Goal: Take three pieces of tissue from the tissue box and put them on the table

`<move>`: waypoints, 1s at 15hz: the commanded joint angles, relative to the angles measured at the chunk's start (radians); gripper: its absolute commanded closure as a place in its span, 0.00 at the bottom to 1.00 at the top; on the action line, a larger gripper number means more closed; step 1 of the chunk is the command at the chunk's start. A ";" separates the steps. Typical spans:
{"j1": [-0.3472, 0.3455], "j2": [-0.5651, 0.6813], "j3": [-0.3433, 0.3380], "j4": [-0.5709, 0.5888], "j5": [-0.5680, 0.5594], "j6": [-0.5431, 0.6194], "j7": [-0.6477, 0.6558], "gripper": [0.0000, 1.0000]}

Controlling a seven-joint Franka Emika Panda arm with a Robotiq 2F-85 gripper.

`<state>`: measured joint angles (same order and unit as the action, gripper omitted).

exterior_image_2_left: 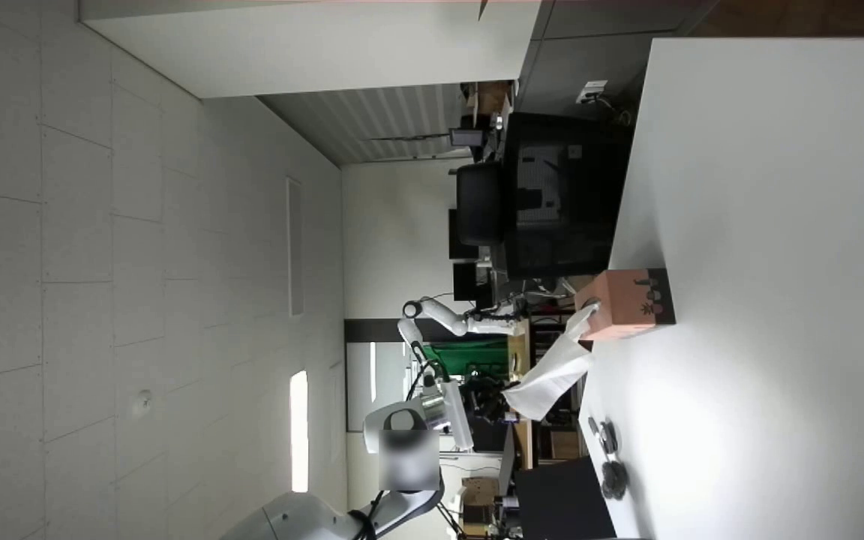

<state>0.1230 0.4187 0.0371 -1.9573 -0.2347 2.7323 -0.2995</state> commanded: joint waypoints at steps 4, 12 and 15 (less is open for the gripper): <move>-0.144 -0.143 0.223 -0.187 0.227 0.069 -0.300 1.00; -0.408 0.051 0.360 -0.023 0.742 -0.270 -0.843 1.00; -0.405 0.121 0.264 0.069 0.777 -0.461 -0.840 1.00</move>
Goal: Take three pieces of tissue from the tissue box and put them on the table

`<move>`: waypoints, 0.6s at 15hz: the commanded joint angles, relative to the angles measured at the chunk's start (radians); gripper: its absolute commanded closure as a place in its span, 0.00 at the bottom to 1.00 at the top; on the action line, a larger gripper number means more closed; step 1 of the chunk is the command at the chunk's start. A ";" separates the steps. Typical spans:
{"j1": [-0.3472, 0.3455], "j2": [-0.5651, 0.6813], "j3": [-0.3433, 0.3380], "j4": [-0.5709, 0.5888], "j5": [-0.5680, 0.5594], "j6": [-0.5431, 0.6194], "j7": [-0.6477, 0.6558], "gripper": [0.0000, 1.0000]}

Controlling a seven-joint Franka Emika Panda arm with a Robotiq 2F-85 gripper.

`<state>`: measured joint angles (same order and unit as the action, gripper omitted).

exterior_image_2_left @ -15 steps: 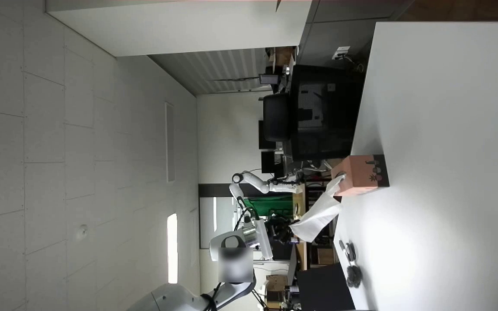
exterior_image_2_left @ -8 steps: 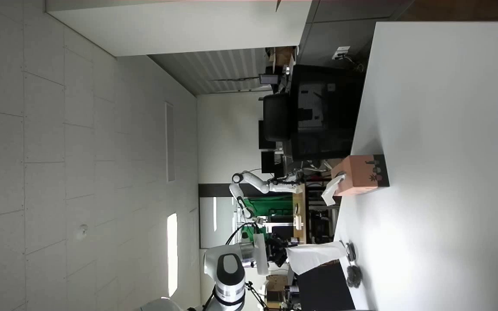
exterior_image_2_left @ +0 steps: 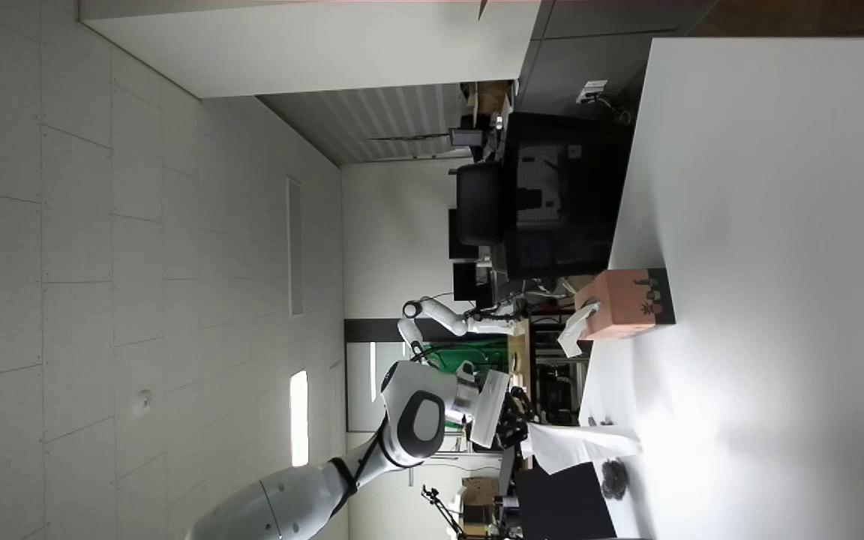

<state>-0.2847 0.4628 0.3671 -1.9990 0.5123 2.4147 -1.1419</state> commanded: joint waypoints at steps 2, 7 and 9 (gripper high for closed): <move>0.030 0.041 -0.098 0.064 0.035 -0.121 -0.016 0.99; 0.028 0.100 -0.127 0.121 0.030 -0.164 -0.010 0.99; 0.035 0.100 -0.126 0.123 0.029 -0.164 -0.008 0.99</move>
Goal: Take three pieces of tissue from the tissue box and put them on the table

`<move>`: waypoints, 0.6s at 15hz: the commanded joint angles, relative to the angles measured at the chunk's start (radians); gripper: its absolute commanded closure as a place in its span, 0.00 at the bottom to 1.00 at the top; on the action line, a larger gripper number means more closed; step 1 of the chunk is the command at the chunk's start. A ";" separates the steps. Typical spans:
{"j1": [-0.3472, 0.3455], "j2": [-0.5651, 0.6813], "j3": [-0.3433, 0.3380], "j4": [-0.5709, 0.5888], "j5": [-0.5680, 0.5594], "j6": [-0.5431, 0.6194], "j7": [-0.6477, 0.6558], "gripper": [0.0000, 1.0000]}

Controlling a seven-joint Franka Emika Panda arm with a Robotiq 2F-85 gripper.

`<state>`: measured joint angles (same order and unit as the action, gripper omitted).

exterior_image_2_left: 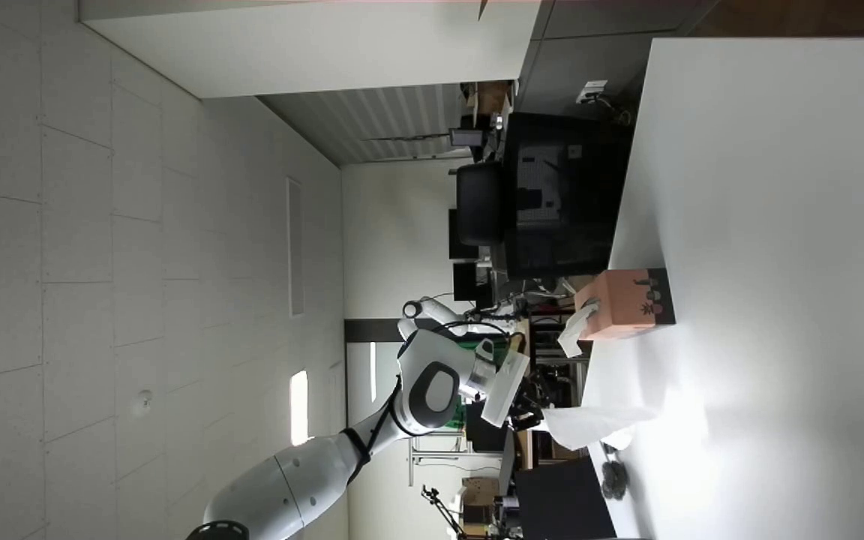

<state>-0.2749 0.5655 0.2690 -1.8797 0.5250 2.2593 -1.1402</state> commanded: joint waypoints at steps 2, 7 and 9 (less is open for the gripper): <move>0.026 -0.003 -0.028 0.005 0.017 -0.009 -0.009 0.99; 0.030 0.012 -0.033 0.014 0.016 0.001 -0.013 1.00; 0.037 0.039 -0.039 0.024 0.017 0.003 -0.021 1.00</move>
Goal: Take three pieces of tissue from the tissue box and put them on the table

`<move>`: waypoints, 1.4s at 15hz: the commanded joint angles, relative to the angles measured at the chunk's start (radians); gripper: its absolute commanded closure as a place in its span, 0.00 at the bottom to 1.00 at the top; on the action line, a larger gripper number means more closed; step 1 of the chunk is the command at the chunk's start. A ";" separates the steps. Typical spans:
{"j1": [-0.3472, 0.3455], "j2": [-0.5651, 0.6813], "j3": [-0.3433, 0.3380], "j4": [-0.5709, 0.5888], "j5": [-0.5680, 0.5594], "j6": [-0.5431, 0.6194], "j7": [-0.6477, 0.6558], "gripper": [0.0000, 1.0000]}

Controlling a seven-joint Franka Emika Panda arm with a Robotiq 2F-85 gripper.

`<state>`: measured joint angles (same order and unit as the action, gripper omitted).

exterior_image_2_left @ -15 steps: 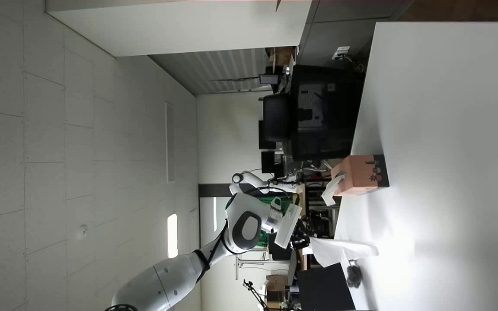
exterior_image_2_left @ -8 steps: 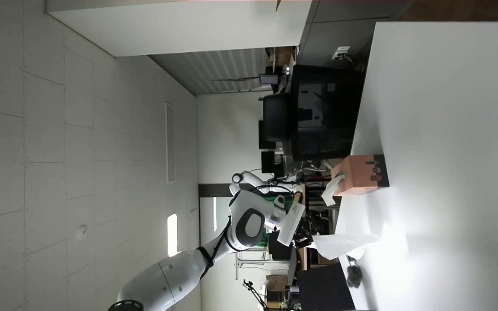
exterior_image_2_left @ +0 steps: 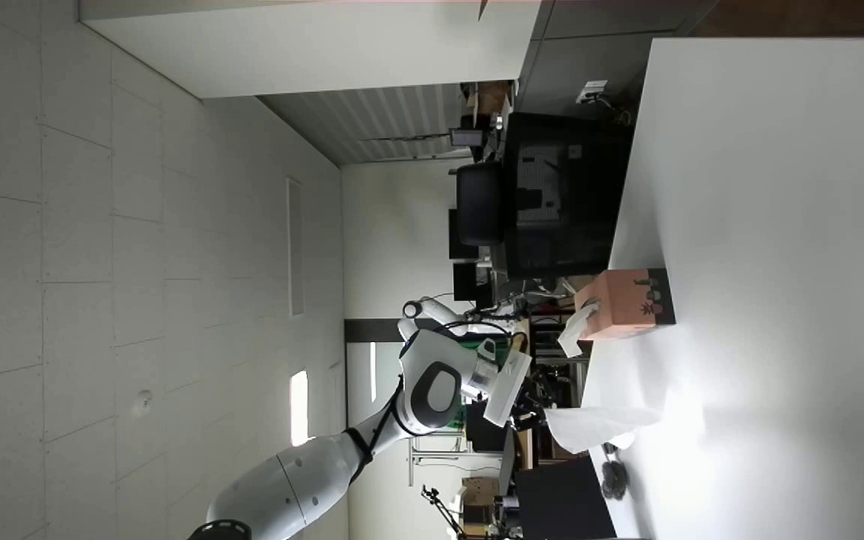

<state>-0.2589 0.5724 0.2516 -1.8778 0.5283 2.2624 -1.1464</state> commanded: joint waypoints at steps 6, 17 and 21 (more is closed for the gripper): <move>0.028 0.156 -0.008 0.072 0.015 -0.090 -0.042 1.00; 0.073 0.260 0.042 0.098 -0.010 -0.027 -0.134 1.00; 0.087 0.233 0.078 0.086 -0.012 -0.072 -0.176 1.00</move>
<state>-0.1772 0.8453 0.3122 -1.7696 0.5279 2.2227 -1.3029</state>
